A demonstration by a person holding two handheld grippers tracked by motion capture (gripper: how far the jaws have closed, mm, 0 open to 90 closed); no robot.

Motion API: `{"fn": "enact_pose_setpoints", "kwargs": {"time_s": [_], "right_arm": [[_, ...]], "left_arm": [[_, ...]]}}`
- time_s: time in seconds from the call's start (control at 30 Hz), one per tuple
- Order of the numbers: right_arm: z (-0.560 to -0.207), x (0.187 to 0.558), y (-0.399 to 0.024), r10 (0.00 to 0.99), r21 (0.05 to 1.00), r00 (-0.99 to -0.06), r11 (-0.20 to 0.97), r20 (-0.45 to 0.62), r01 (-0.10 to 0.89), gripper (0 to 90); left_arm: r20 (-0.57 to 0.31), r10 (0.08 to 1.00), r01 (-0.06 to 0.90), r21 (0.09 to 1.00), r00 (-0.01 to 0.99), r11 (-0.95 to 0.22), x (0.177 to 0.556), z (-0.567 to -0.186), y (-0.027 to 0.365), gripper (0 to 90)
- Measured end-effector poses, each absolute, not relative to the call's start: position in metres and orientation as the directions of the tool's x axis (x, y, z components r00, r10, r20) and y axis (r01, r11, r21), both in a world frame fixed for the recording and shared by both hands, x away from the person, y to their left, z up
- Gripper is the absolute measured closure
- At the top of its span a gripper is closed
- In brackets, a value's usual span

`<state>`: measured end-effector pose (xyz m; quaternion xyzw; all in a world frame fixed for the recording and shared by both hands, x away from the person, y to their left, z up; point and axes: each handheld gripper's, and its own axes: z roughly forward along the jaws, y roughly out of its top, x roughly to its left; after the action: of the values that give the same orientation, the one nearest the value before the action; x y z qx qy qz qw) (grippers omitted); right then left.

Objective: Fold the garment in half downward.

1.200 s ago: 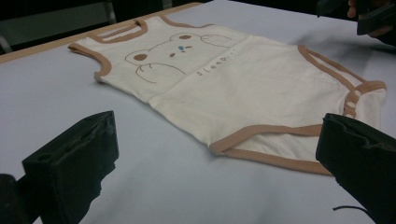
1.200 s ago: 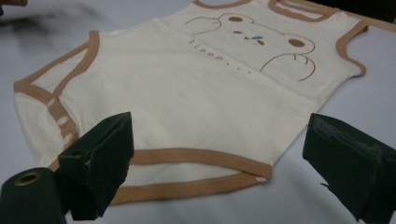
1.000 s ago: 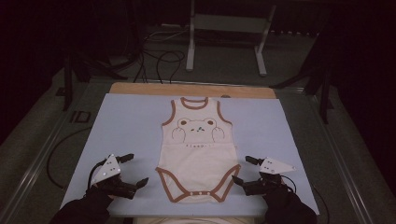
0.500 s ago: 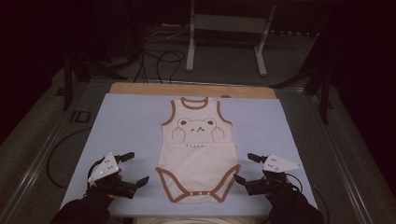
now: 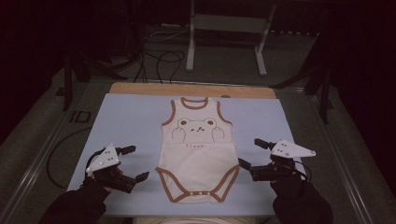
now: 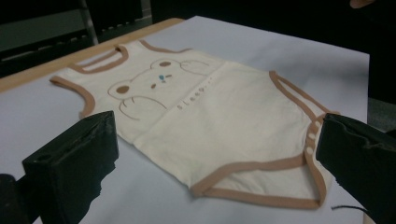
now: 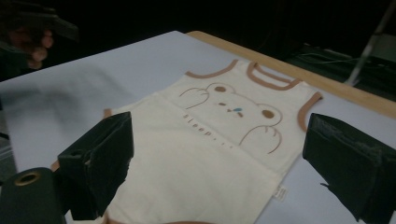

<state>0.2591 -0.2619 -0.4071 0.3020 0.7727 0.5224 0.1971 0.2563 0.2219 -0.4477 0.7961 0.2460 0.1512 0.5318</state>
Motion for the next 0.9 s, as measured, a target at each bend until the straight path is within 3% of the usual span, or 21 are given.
{"fn": "enact_pose_setpoints", "kwargs": {"time_s": [0.5, 0.9], "right_arm": [[-0.397, 0.29, -0.25, 0.682, 0.918, -0.732, 0.295, -0.009, 0.264, 8.8], [-0.402, 0.316, -0.243, 0.707, 0.904, -0.708, 0.304, -0.003, 0.299, 8.8]], "left_arm": [[-0.004, 0.549, 0.22, 0.918, 0.836, -0.329, 0.283, -0.423, 0.215, 0.0], [-0.011, 0.544, 0.241, 0.904, 0.839, -0.354, 0.307, -0.424, 0.2, 0.0]]}}
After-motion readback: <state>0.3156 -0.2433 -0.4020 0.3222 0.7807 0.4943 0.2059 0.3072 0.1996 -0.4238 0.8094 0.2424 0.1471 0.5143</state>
